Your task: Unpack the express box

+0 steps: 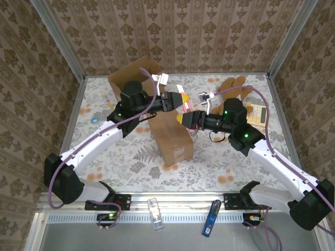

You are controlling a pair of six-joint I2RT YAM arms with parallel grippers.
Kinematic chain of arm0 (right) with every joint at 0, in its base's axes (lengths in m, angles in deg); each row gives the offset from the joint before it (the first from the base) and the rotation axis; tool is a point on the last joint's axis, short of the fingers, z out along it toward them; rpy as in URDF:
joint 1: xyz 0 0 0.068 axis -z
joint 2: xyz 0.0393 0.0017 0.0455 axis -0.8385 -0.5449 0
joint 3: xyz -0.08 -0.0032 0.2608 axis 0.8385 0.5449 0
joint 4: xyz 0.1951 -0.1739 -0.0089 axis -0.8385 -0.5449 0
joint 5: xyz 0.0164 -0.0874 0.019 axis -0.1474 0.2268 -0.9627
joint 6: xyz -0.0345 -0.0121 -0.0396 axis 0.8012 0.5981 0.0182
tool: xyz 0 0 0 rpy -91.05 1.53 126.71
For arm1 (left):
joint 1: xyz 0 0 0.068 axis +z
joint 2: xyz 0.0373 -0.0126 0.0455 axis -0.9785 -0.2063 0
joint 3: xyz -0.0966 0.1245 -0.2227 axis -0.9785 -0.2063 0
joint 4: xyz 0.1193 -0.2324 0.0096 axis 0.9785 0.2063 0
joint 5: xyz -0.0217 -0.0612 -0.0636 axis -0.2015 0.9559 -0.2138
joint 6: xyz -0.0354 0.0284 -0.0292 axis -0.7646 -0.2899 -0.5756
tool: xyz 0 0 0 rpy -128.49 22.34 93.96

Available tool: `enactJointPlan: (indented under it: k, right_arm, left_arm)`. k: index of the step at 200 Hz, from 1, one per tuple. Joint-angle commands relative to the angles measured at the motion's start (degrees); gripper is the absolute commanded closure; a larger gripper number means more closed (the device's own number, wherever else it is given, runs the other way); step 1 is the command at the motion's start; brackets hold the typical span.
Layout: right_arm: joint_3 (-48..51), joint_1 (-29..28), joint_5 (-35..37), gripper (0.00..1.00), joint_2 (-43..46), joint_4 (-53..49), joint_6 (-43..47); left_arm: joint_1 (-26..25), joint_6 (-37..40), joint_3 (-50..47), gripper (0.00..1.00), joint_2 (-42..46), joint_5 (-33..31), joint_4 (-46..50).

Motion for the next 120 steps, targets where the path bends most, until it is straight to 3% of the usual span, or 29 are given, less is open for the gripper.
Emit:
enactJointPlan:
  k: [1, 57, 120]
  right_arm:
    - [1.2, -0.2, -0.9, 0.29, 1.6, 8.7, -3.5]
    - [3.7, -0.6, 0.7, 0.45, 3.7, 11.3, -5.4]
    - [3.3, -1.6, 0.7, 0.54, 2.7, 12.8, -6.0]
  left_arm:
    - [-0.2, -2.6, -0.8, 1.0, 1.4, 1.3, -6.9]
    - [-0.1, -3.3, -1.9, 1.0, 1.7, 0.3, -9.1]
    - [0.0, -3.8, -2.3, 1.0, 1.0, -0.1, -9.7]
